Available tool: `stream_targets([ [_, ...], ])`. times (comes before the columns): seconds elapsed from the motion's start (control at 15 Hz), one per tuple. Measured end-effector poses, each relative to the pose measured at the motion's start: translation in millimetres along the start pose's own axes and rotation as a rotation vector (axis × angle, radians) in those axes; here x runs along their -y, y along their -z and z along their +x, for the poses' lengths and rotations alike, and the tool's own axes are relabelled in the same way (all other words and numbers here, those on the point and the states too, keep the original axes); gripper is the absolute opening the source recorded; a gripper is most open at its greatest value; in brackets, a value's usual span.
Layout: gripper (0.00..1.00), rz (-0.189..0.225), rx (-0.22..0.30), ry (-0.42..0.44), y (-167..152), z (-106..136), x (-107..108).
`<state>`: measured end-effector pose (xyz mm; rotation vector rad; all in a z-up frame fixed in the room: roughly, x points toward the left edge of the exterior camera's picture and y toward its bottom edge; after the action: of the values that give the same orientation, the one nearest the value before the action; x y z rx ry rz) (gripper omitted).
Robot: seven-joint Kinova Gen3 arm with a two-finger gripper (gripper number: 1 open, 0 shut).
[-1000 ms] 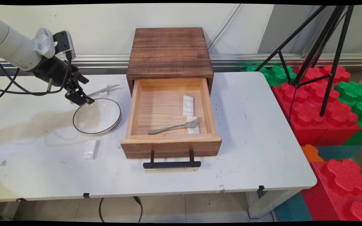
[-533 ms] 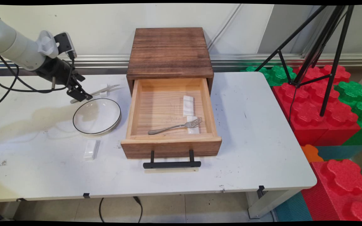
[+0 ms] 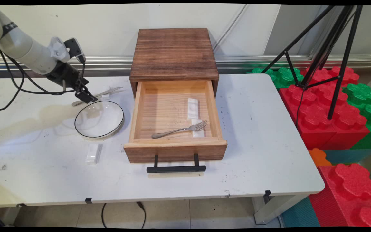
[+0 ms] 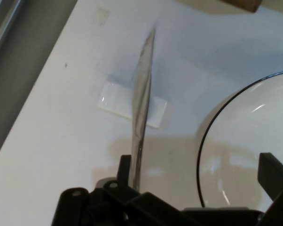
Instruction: Pick up the knife from the left of the white plate
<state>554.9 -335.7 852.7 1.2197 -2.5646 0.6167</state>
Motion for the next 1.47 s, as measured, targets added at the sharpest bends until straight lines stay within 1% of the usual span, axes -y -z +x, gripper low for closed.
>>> stream_targets([
  [0.53,1.00,-0.015,0.059,0.009,-33.4,-1.8,25.2],
  [0.93,1.00,-0.011,0.087,0.011,-43.4,-4.2,42.6],
  [1.27,1.00,-0.013,0.087,0.022,-49.8,-4.8,51.1],
  [1.47,1.00,-0.007,0.087,0.035,-53.6,-6.6,56.5],
])
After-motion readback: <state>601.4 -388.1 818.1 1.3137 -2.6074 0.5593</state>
